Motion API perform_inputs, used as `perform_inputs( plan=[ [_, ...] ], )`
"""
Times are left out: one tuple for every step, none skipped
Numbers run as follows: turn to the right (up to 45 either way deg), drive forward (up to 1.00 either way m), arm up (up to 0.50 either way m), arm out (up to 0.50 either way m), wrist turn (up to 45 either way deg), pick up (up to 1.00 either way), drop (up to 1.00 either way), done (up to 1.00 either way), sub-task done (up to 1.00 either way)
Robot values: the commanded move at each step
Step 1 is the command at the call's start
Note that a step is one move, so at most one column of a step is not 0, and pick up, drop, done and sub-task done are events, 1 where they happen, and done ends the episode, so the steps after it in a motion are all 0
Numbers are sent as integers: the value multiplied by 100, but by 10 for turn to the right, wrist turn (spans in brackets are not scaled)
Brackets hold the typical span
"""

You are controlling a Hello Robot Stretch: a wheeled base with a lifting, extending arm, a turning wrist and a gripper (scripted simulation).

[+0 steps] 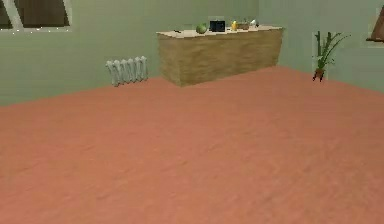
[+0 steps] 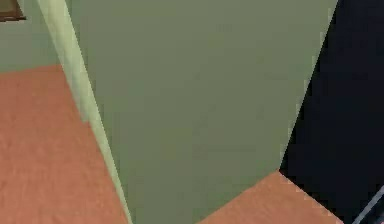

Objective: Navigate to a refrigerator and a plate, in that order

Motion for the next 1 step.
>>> perform_inputs(
  plan=[
    [-180, 0, 0, 0, 0, 0, 0, 0, 0]
  ],
)
